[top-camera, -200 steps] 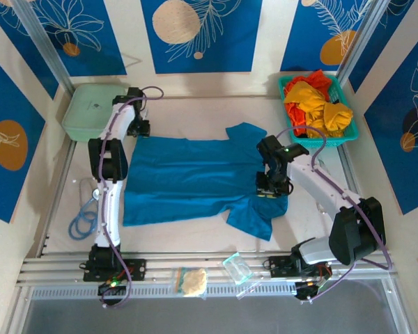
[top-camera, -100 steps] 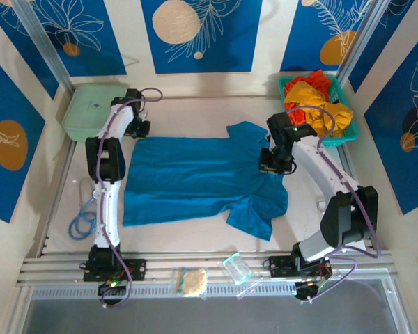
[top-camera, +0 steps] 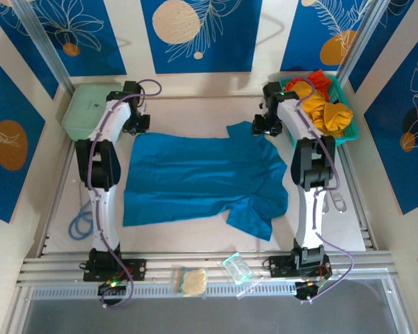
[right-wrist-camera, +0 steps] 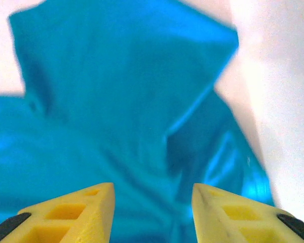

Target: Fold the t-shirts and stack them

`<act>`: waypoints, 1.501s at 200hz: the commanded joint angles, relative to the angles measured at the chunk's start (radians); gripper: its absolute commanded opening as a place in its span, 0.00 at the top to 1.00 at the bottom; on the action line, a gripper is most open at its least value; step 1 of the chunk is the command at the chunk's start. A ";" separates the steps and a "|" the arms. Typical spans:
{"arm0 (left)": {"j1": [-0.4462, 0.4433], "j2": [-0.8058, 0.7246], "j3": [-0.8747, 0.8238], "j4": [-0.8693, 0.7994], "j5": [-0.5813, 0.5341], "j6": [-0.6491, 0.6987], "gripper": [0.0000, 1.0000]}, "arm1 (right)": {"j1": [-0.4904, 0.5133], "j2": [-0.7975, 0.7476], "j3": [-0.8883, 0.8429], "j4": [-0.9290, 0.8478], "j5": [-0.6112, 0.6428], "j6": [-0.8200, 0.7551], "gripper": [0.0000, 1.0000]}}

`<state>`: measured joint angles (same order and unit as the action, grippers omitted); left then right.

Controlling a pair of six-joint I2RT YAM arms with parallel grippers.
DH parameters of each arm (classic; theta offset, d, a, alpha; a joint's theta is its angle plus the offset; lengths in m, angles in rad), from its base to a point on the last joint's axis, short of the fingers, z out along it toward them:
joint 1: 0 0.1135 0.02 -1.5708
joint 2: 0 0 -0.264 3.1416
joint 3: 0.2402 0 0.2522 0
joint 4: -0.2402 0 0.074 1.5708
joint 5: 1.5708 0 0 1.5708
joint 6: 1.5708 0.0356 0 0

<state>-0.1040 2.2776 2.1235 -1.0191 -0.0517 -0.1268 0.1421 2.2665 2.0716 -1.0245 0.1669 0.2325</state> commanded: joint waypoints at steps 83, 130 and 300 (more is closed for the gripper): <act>-0.010 -0.131 -0.201 0.083 0.034 -0.051 1.00 | -0.031 0.386 0.423 -0.213 0.029 -0.034 0.65; -0.013 -0.166 -0.225 0.085 0.026 -0.053 1.00 | -0.019 0.333 0.394 -0.212 0.000 -0.023 1.00; -0.022 -0.208 -0.303 0.119 0.007 -0.057 1.00 | 0.247 -0.007 -0.156 -0.044 0.034 0.106 0.55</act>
<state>-0.1162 2.0987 1.8259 -0.9039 -0.0345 -0.1757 0.4000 2.3161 1.9331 -1.0359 0.1856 0.3241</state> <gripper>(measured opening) 0.064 0.386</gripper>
